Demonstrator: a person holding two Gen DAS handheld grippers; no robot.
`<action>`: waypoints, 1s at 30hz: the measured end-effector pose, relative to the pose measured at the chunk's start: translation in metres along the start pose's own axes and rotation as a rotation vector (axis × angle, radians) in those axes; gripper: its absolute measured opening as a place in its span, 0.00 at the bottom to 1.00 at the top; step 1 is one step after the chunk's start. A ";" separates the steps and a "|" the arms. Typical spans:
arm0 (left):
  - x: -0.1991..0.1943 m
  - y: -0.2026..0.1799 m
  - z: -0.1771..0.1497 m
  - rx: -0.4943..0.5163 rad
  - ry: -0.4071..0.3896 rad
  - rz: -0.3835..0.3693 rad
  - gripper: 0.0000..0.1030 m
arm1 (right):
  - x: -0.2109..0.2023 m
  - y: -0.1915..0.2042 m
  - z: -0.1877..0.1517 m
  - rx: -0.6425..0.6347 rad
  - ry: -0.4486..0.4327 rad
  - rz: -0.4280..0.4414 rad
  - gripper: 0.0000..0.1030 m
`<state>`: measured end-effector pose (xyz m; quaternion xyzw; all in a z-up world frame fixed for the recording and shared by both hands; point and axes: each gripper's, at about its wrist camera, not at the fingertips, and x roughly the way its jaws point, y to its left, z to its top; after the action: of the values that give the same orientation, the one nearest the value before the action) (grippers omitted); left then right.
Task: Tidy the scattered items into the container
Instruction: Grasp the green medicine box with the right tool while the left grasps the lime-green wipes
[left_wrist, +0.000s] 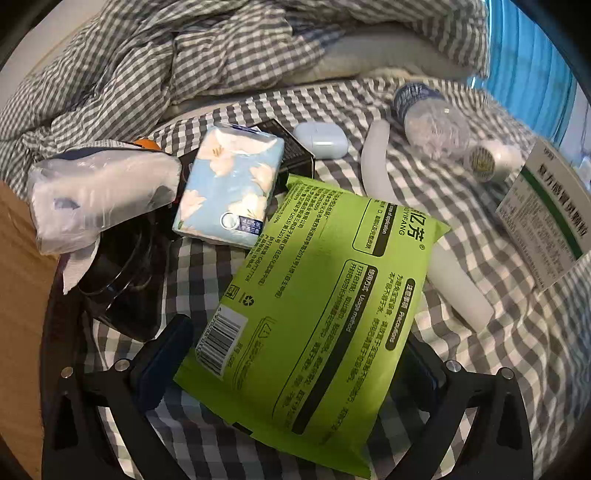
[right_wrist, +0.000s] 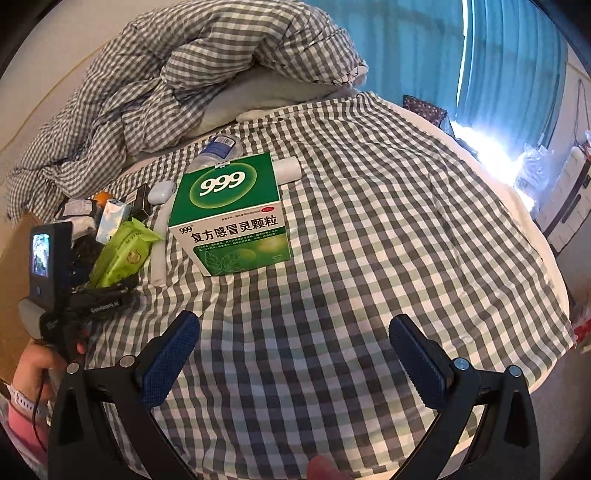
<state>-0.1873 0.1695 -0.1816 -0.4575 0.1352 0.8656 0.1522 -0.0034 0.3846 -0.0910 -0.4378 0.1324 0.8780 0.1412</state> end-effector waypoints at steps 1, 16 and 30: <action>-0.001 -0.001 -0.002 0.011 -0.003 0.004 1.00 | 0.001 0.001 0.001 -0.003 0.001 -0.002 1.00; -0.066 -0.017 -0.024 0.009 -0.054 -0.065 0.77 | 0.013 0.036 0.029 -0.124 -0.061 0.054 1.00; -0.072 -0.021 -0.042 0.033 -0.016 -0.053 0.77 | 0.088 0.060 0.058 -0.110 -0.027 0.070 0.99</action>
<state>-0.1094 0.1630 -0.1461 -0.4516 0.1361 0.8625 0.1835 -0.1188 0.3611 -0.1219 -0.4279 0.0971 0.8943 0.0880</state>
